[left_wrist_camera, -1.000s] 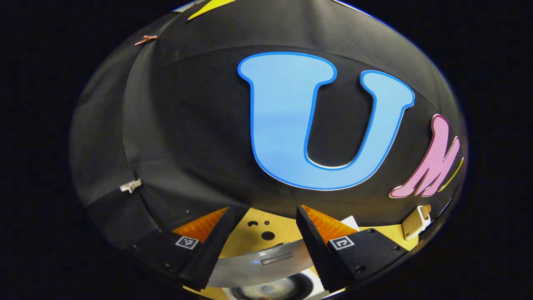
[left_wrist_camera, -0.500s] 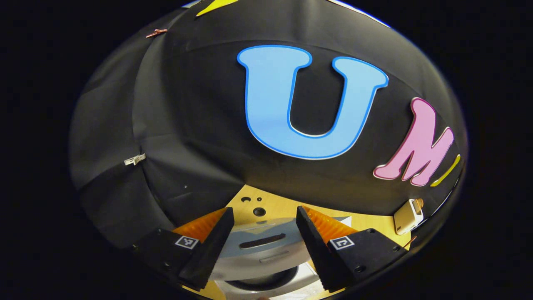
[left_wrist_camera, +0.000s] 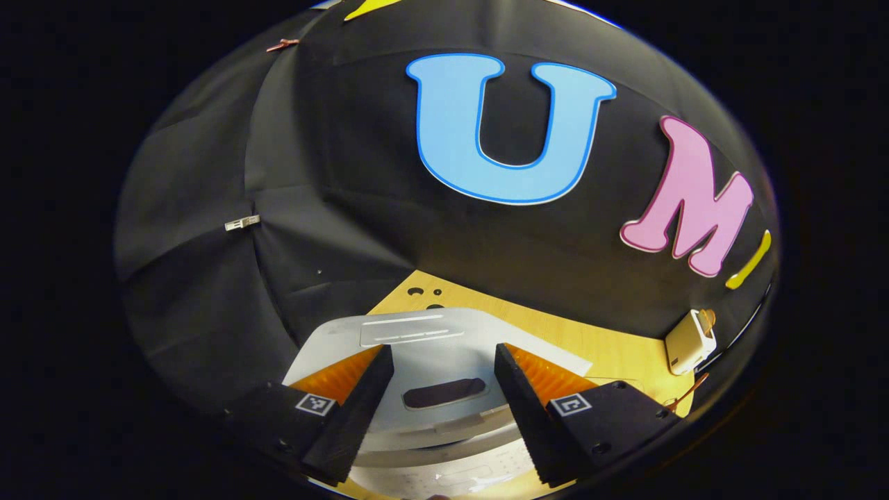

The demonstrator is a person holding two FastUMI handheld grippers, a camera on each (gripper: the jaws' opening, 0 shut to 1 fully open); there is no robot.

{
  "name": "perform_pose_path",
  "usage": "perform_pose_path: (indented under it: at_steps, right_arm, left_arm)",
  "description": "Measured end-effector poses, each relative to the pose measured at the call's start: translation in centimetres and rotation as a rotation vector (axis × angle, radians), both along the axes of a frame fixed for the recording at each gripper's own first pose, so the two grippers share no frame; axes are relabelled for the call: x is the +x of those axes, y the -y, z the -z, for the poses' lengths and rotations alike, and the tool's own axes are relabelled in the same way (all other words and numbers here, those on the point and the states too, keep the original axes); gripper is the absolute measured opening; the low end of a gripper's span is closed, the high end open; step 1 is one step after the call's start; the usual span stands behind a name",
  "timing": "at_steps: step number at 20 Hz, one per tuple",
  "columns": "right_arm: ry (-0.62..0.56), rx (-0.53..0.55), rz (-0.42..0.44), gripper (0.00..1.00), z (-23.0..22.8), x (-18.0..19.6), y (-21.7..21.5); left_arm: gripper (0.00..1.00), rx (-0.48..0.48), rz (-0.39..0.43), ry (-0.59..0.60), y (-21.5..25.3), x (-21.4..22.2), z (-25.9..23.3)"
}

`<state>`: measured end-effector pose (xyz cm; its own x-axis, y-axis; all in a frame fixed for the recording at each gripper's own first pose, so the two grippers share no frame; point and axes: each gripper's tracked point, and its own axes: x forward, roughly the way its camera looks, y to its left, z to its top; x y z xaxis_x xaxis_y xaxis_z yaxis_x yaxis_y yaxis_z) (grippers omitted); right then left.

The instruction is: Close the left gripper, press the button to open the rice cooker; take a wooden spoon from the chopstick holder with the right hand, scoop a spoonful of rice and pour it into the rice cooker, then put the wooden spoon back into the chopstick holder.

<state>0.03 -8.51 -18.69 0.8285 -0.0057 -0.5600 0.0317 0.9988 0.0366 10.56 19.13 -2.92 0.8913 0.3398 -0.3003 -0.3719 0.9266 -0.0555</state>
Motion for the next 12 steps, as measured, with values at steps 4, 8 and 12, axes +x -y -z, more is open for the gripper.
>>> perform_pose_path:
  at_steps: [4, 8, 12]
  right_arm:
    - [-0.022, 0.0, -0.046, 0.99, 0.6, -0.1, -0.1]
    - [-0.029, -0.009, -0.086, 0.99, 1.2, -0.3, 0.2]
    - [-0.037, -0.003, -0.096, 0.99, 1.6, -0.4, 0.3]
  left_arm:
    - [0.98, 0.014, -0.031, 0.015, 0.5, -0.4, 1.9]
    - [0.98, 0.057, -0.043, -0.012, 1.0, -0.8, 5.0]
    - [0.98, 0.075, -0.066, -0.056, 1.2, -1.0, 8.6]
